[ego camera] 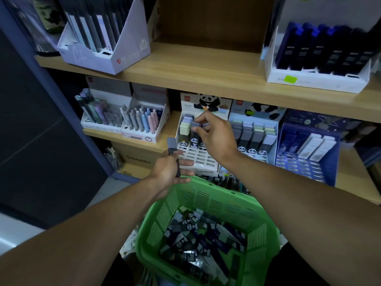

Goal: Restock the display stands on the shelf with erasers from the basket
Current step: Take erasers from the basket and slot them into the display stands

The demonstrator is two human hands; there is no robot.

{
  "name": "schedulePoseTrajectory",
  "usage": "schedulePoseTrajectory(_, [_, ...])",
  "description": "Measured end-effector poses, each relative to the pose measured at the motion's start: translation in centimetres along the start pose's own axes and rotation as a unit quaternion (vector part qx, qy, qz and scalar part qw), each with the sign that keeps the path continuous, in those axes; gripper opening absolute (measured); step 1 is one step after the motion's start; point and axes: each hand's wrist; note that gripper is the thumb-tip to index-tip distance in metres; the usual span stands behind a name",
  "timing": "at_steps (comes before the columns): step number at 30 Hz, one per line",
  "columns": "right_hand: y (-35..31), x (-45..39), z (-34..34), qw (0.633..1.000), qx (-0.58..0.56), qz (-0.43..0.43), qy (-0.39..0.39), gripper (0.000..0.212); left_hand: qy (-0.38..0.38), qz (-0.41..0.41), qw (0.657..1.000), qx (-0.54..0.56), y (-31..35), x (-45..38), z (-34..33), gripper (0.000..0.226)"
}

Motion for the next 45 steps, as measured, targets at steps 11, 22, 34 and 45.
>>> schedulePoseTrajectory(11, [0.4, 0.0, -0.6, 0.998, 0.050, 0.022, -0.020, 0.005, -0.007, -0.010, 1.000, -0.018, 0.1, -0.4, 1.0, 0.025])
schedulePoseTrajectory(22, [0.2, -0.5, -0.6, 0.988, 0.153, -0.005, -0.019, 0.016, -0.053, -0.020, 0.997, -0.043, -0.2, -0.4, 1.2, 0.036])
schedulePoseTrajectory(34, [-2.7, 1.4, 1.8, 0.987, -0.048, -0.130, -0.081, 0.014, -0.060, -0.017, 0.998, -0.005, 0.6, -0.6, -1.7, 0.021])
schedulePoseTrajectory(45, [-0.7, 1.9, 5.5, 0.982, -0.093, -0.162, -0.030, 0.013, -0.029, -0.194, 0.973, -0.121, 0.4, -1.4, -3.9, 0.033])
Point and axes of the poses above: each hand's wrist, its own x-axis away from the middle knuckle, its own z-axis out of the back of the hand, y = z × x, and after that the axes turned 1 degree about -y, right-handed
